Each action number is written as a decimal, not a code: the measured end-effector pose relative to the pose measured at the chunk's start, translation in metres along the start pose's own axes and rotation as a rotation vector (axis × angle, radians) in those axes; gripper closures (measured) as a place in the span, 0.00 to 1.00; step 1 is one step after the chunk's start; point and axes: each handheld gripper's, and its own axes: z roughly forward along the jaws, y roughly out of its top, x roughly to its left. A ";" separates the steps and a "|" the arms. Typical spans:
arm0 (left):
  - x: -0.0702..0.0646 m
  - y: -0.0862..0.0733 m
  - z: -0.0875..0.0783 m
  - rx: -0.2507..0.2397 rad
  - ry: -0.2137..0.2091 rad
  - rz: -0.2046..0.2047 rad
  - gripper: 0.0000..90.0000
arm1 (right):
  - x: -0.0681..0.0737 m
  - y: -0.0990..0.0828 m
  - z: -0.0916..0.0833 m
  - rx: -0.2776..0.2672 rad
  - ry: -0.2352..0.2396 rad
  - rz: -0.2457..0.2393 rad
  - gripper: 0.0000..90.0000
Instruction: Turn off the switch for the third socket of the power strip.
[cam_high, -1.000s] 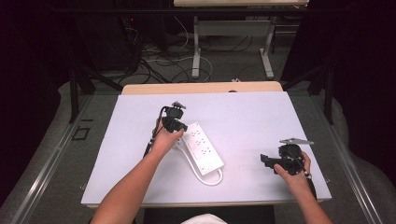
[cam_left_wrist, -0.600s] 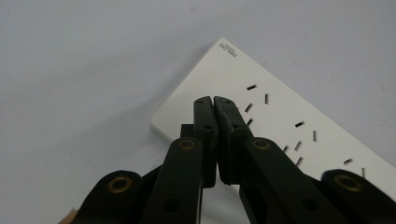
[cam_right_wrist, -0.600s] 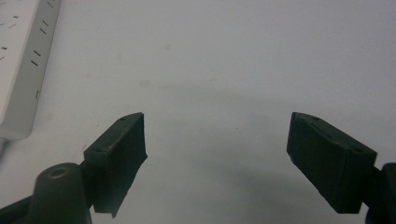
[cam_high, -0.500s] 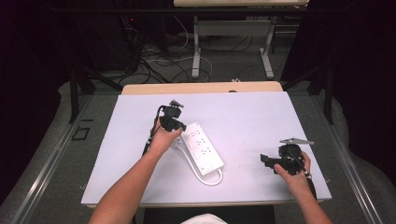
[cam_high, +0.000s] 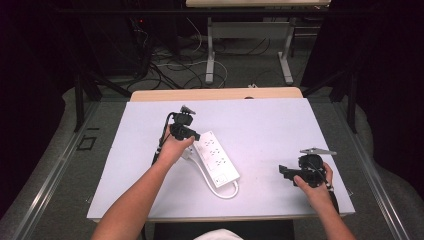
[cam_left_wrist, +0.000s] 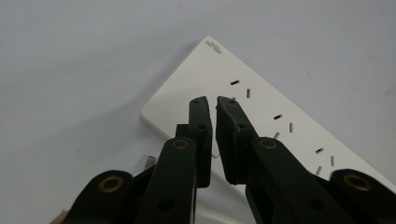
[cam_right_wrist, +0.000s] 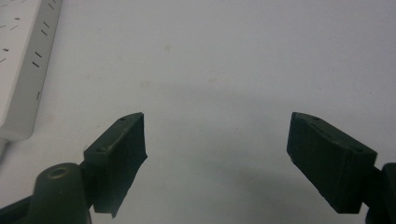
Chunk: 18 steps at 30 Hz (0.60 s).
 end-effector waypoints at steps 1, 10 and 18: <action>-0.001 0.000 -0.001 -0.001 -0.004 -0.011 0.92 | 0.000 0.000 0.000 -0.001 0.000 -0.001 0.21; -0.003 0.000 -0.011 -0.003 -0.027 0.011 0.85 | 0.000 0.000 0.000 -0.005 0.001 -0.003 0.21; -0.007 -0.003 -0.018 -0.013 -0.042 0.028 0.74 | 0.000 0.000 0.000 -0.004 -0.001 -0.001 0.21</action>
